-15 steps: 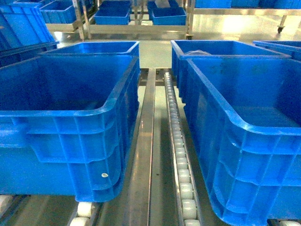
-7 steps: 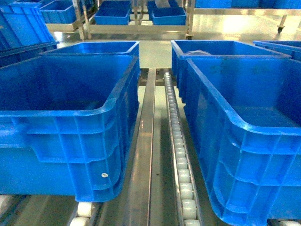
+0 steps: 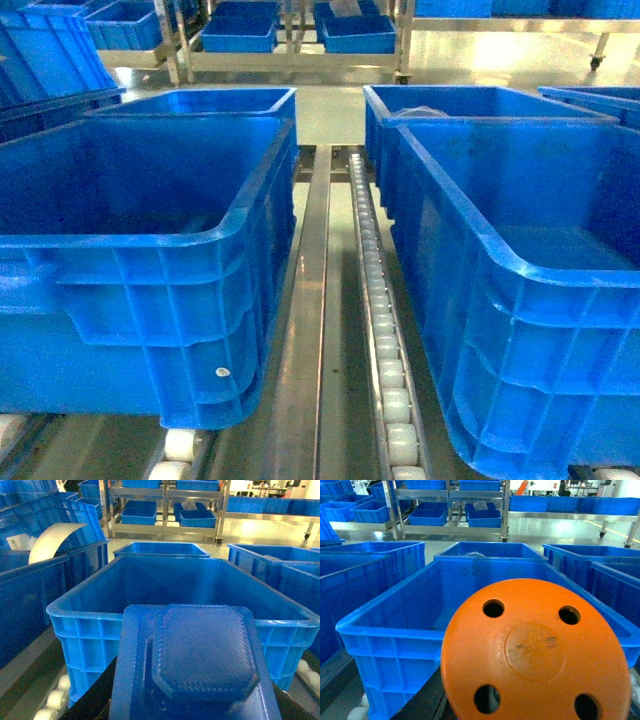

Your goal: Sort blue parts and orange caps into right shelf containers

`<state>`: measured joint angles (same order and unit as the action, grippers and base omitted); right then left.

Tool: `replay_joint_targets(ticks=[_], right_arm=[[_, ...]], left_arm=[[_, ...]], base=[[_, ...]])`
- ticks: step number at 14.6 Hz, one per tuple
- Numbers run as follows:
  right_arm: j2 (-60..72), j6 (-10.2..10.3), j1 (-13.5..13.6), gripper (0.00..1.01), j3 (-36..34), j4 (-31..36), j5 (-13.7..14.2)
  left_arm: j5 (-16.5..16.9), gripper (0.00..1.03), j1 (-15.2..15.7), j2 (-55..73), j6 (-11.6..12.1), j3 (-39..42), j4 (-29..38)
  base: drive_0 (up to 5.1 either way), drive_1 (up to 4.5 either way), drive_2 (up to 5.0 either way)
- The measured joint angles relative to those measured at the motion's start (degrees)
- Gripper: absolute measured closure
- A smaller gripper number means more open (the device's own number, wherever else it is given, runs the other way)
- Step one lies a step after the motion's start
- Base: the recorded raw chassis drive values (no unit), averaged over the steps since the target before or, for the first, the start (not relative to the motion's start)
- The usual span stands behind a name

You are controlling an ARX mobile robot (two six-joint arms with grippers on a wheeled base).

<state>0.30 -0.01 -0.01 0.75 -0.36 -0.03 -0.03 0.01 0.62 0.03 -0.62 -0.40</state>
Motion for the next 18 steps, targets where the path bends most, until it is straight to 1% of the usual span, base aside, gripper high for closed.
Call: replay_joint_targets(ticks=[2,3,4,5,6,7,8,9,10,11,12,13,14,15,16,17,18], right_arm=[[0.0,0.0,0.0,0.57,0.0,0.0,0.0],[1.3,-1.6,2.3,0.57,0.1,1.9,5.3],[6.3,-3.5,5.0,0.57,0.6,6.7,9.8],[13.9,-5.1,4.8,0.57,2.2,14.0,9.6],[23.7,-5.7,3.0,0.57,5.7,22.9,7.4],[33.3,-5.8,1.7,0.57,10.1,31.1,5.4],[44.9,-5.5,1.3,0.57,16.4,38.0,3.4],[56.0,-4.5,1.3,0.57,23.1,40.3,1.2],[65.2,-3.8,1.0,0.57,28.5,41.4,1.4],[75.3,-2.8,0.7,0.57,34.7,40.2,2.7],[83.1,-2.1,0.7,0.57,39.6,38.7,3.9],[87.5,-1.7,0.8,0.57,42.2,38.0,4.3],[89.7,-1.2,1.4,0.57,43.0,37.3,4.1],[89.7,-0.9,1.7,0.49,42.9,37.6,3.7],[89.5,-0.9,2.3,0.36,42.9,38.6,3.7],[89.4,-0.9,2.8,0.23,42.9,38.5,3.6],[89.4,-0.9,2.9,0.09,42.9,38.5,3.6]], left_arm=[[-0.2,0.60,0.0,0.0,0.0,0.0,0.3],[-3.1,0.60,-1.0,1.2,-0.1,0.1,7.3],[-3.0,0.60,-0.9,6.0,0.0,0.0,15.6],[-3.1,0.60,-0.9,17.5,0.0,-0.7,25.0],[-2.2,0.60,-0.9,31.2,0.0,-4.0,35.3],[-1.6,0.60,-0.9,43.2,0.0,-10.0,43.7],[-0.8,0.60,-0.9,54.6,0.0,-18.3,50.9],[0.0,0.60,-0.9,66.4,-0.3,-27.5,52.3],[-0.2,0.60,-0.9,77.2,-1.1,-34.9,49.3],[-0.3,0.60,-0.9,85.9,-2.2,-40.2,45.9],[-0.7,0.60,-0.9,93.6,-4.2,-44.2,43.2],[-0.8,0.60,-0.9,97.0,-5.3,-45.7,42.4],[-0.3,0.55,-1.0,97.7,-6.4,-45.9,42.3],[0.7,0.44,-1.1,97.1,-6.5,-45.9,43.1],[1.1,0.29,-1.1,96.1,-6.5,-45.8,44.4],[1.1,0.18,-0.9,95.6,-6.5,-45.4,44.4],[2.3,0.05,-0.6,95.1,-6.5,-44.7,44.1]], base=[[0.0,0.00,0.0],[0.0,0.00,0.0],[0.0,0.00,0.0],[0.0,0.00,0.0],[0.0,0.00,0.0],[0.0,0.00,0.0],[0.0,0.00,0.0],[0.0,0.00,0.0],[0.0,0.00,0.0],[0.0,0.00,0.0],[0.0,0.00,0.0],[0.0,0.00,0.0],[0.0,0.00,0.0],[0.0,0.00,0.0],[0.0,0.00,0.0],[0.0,0.00,0.0],[0.0,0.00,0.0]])
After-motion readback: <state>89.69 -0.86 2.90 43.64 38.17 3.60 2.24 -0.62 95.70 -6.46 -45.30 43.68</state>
